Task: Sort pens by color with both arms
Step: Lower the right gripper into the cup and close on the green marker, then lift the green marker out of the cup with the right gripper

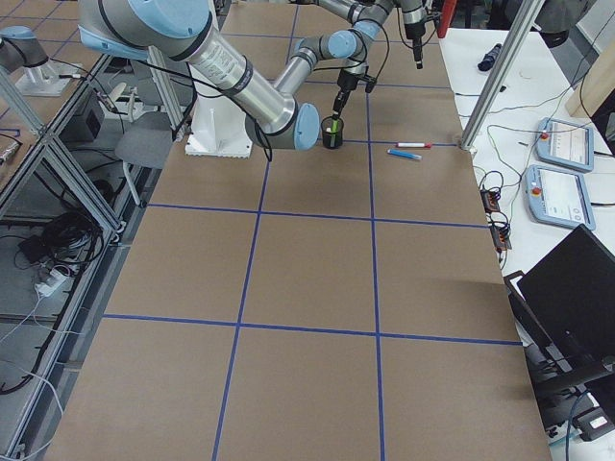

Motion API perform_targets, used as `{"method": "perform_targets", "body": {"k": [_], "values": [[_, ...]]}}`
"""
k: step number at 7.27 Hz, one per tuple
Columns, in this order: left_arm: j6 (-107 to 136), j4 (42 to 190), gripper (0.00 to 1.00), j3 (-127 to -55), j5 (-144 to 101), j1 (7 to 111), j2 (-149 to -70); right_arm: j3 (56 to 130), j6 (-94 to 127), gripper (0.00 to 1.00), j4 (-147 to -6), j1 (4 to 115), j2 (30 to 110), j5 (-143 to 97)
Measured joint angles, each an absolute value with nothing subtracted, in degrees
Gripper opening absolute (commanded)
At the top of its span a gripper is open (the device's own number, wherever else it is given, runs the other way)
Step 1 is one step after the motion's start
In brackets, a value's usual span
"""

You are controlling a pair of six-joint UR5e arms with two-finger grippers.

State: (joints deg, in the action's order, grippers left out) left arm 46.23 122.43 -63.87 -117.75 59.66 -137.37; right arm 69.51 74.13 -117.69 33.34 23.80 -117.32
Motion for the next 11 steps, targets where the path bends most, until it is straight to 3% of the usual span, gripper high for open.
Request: {"method": "perform_targets", "body": {"k": [3,4,7,8,11], "values": [[46.23,122.43,1.0,-63.84,-117.69,59.68,-137.37,69.51,74.34,0.47,-117.65,33.28,23.55,-117.25],[46.23,122.43,1.0,-63.83,-117.69,59.68,-137.37,69.45,74.35,0.42,-117.6,33.25,23.59,-117.23],[46.23,122.43,1.0,-63.84,-117.68,59.63,-137.37,69.28,74.14,0.17,-117.38,33.29,23.93,-116.53],[46.23,122.43,1.0,-63.83,-117.69,59.6,-137.37,69.26,74.04,0.0,-117.35,33.31,24.02,-116.23],[46.23,122.43,1.0,-63.81,-117.69,59.63,-137.37,69.89,73.92,0.0,-117.35,33.58,24.02,-116.1]]}}
